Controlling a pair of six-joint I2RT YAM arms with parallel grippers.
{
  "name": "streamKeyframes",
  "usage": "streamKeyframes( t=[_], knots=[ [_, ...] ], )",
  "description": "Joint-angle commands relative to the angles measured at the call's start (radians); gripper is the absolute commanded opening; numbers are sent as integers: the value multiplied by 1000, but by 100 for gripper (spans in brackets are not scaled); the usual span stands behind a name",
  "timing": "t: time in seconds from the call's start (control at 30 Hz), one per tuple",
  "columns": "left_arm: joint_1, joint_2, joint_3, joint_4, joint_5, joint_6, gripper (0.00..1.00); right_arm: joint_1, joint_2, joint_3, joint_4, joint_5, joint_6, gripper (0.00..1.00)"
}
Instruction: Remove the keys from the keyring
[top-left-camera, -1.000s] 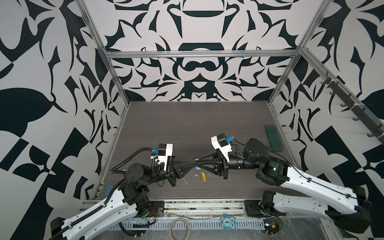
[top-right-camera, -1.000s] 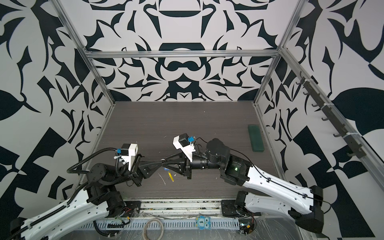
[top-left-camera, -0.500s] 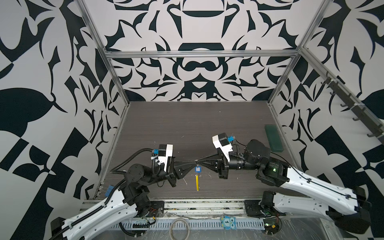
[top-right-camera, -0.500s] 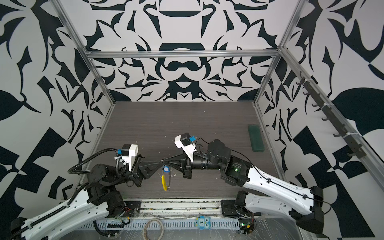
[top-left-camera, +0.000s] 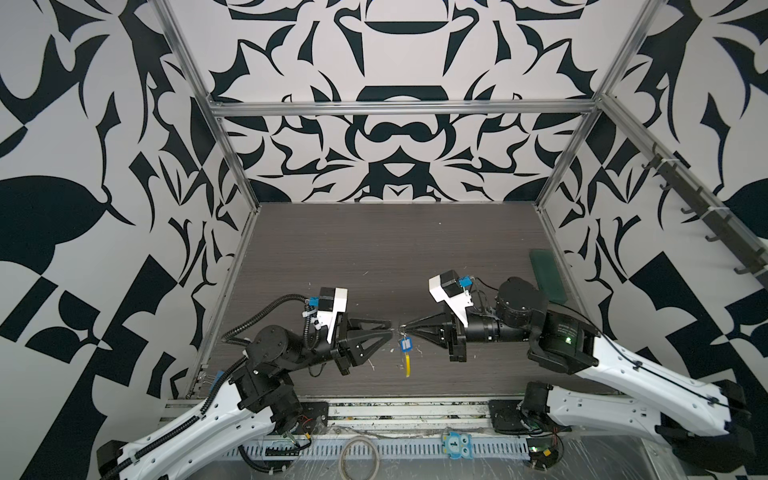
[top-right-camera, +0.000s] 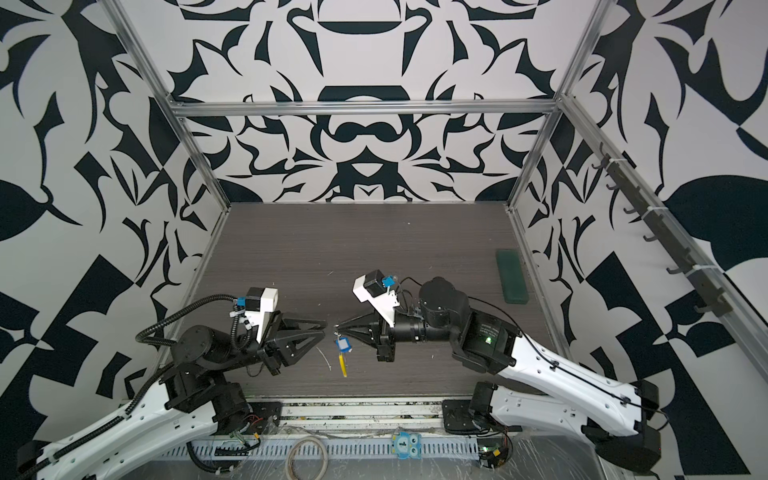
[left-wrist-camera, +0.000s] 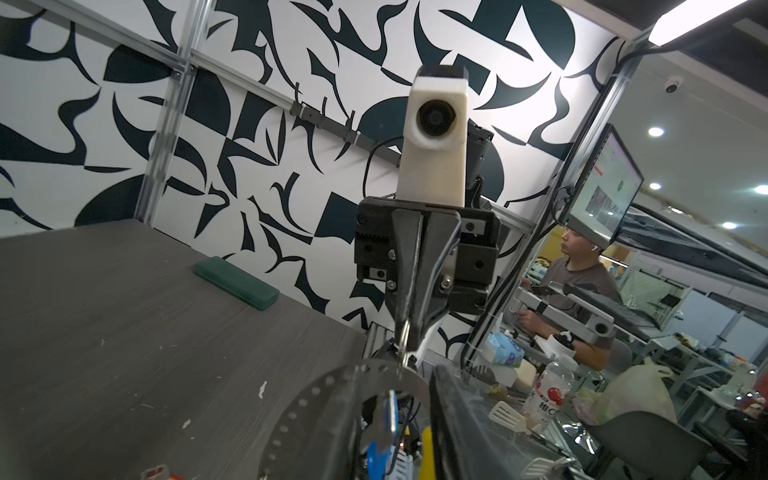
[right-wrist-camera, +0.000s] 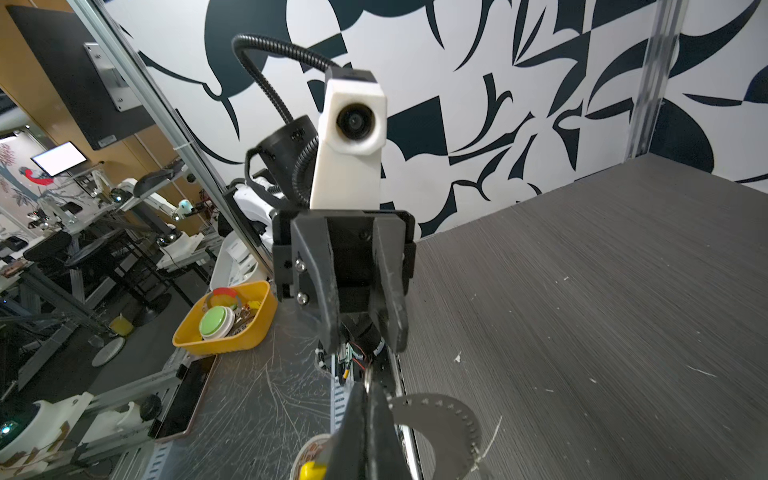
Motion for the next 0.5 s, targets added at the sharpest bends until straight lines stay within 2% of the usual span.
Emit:
streamKeyframes(
  t=[0.0,0.2,0.33,0.47],
  knots=[
    [3,9,88,-167,33,37,24,-8,2,94,-132,-28,-79,0],
    [3,94,186,-306,110,66,25,-25,40,154,-211,-98,-118,0],
    [2,134,214,-311,169,68,18,-37,62,174,-229,-140,-128,0],
    [2,151,224,-312,200,67,17,-42,69,181,-236,-153,-130,0]
  ],
)
